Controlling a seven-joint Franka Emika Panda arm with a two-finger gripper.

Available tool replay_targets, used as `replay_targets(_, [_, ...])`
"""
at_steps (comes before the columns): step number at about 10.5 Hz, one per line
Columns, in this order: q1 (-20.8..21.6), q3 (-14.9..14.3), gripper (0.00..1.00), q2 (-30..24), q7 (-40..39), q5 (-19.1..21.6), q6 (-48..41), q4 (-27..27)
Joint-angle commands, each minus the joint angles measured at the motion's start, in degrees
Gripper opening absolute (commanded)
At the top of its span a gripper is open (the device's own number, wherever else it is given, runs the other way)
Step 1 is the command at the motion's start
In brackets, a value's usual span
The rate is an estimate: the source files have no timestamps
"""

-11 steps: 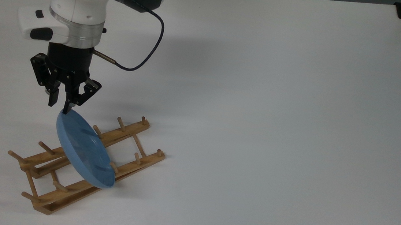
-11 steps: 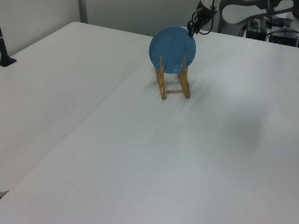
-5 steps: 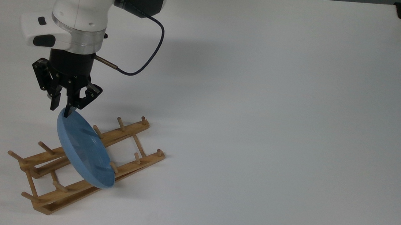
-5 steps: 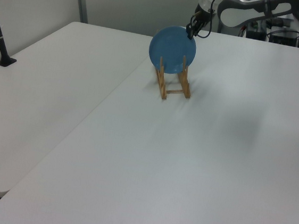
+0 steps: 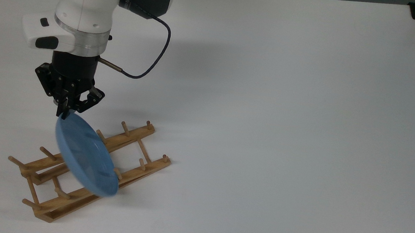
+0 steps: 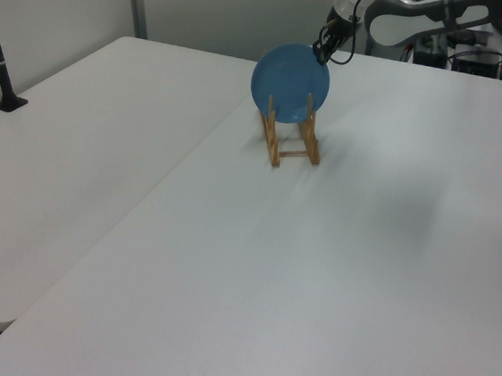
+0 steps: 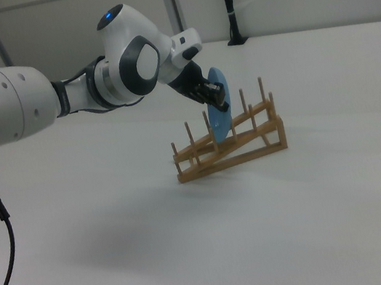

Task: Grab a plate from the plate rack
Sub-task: 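Lift the blue plate up and out of the wooden rack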

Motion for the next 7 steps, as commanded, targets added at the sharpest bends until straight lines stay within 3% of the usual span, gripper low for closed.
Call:
replay_targets(1, [0.0, -0.7, 0.0, 0.1, 1.0, -1.9, 1.4, 1.0])
replay_targets(4, [-1.4, -0.7, 0.0, -1.6, 1.0, -2.3, 1.3, 1.0])
replay_targets(7, [-3.1, -0.7, 0.0, -5.1, 1.3, 1.0, 1.0, 0.8])
